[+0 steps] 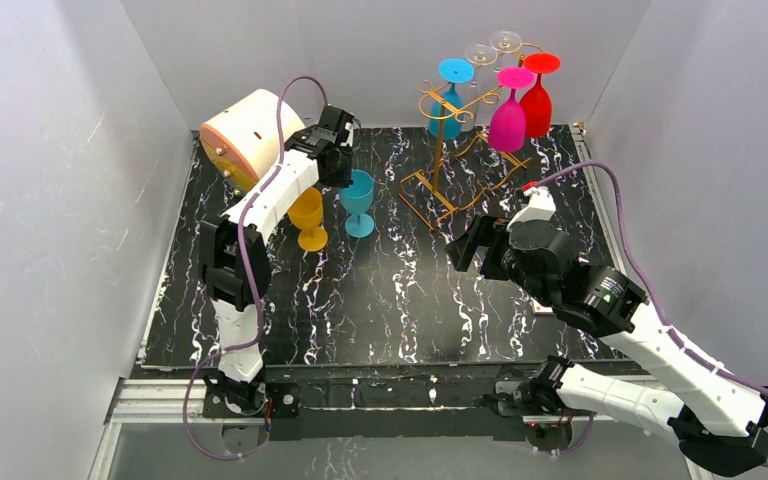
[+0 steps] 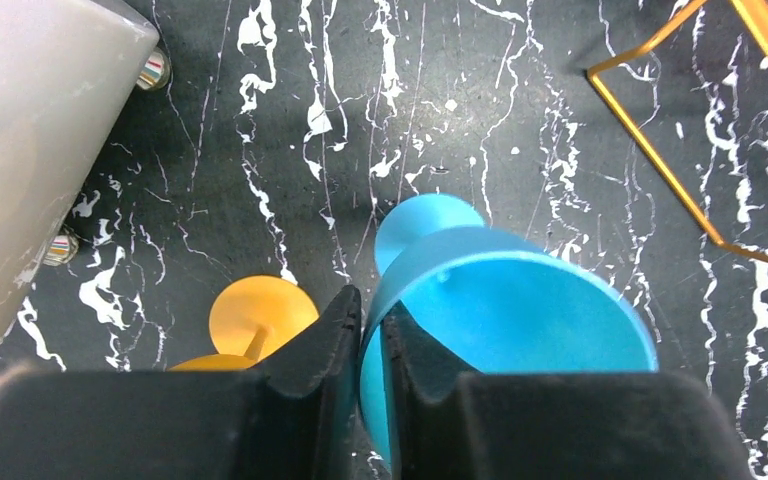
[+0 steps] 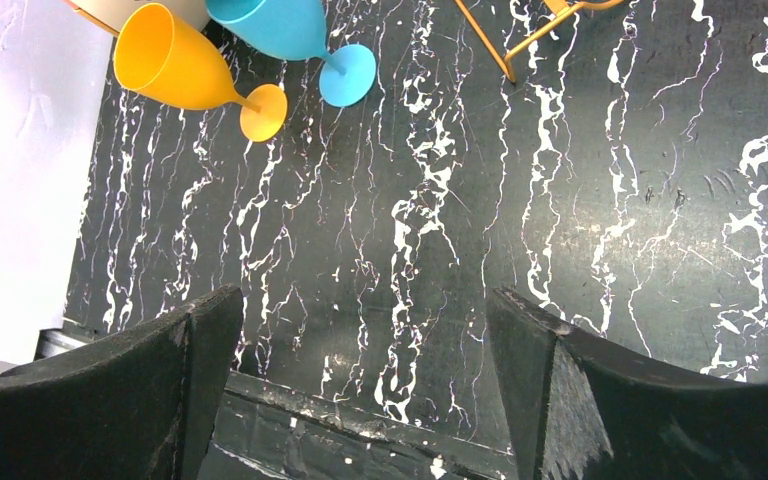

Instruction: Take the wine glass off the wine glass rack

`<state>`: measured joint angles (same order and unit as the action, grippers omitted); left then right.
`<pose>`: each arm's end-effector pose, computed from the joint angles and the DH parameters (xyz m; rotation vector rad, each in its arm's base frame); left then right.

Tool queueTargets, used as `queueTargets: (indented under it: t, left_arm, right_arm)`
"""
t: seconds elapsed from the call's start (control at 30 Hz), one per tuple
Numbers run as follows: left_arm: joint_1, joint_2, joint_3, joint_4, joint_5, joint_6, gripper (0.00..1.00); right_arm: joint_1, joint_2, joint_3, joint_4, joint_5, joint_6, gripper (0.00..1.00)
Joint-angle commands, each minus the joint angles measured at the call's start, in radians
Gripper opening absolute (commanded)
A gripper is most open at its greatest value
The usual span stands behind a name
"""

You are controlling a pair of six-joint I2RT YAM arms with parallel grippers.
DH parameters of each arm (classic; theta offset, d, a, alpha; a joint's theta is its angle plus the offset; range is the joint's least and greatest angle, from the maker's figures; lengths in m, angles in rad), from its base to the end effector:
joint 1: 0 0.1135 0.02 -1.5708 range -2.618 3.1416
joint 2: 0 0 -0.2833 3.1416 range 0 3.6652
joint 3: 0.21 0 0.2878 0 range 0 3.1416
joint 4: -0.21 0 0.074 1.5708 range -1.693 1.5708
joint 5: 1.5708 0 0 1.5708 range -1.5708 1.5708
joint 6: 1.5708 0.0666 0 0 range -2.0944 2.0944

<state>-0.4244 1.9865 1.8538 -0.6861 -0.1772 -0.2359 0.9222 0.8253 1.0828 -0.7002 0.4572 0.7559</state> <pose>0.4757 -0.2021 0.2930 0.1406 2.3713 -0.1043 0.1476 0.1461 0.3941 0.1272 2.0165 0.6301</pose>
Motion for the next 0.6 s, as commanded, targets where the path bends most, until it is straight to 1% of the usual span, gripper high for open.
queueTargets:
  t: [0.0,0.07,0.17,0.3,0.5,0.53,0.57]
  left_arm:
    - [0.003,-0.012,0.001,-0.027,-0.007,0.018,0.07]
    - [0.003,-0.025,-0.003,-0.027,-0.036,0.026,0.03]
    - [0.003,-0.042,-0.007,-0.028,-0.089,0.039,0.0]
    - [0.003,-0.058,-0.009,-0.03,-0.12,0.047,0.0]
    - [0.003,-0.067,-0.032,-0.031,-0.182,0.019,0.0]
    - [0.003,-0.069,-0.035,-0.029,-0.19,0.011,0.01]
    - [0.003,-0.073,-0.042,-0.025,-0.194,0.008,0.04]
  right_arm:
    - [-0.004,-0.006,0.005,0.036,0.012,-0.009,0.99]
    - [-0.004,-0.005,0.006,0.036,0.013,-0.01,0.99]
    - [-0.004,-0.005,0.006,0.036,0.011,-0.009,0.99]
    - [-0.005,-0.002,0.007,0.039,0.011,-0.009,0.99]
    - [-0.004,-0.002,0.008,0.036,0.006,-0.006,0.99]
    - [-0.004,-0.002,0.01,0.035,0.006,-0.006,0.99]
    - [-0.005,-0.004,0.009,0.034,0.005,-0.004,0.99]
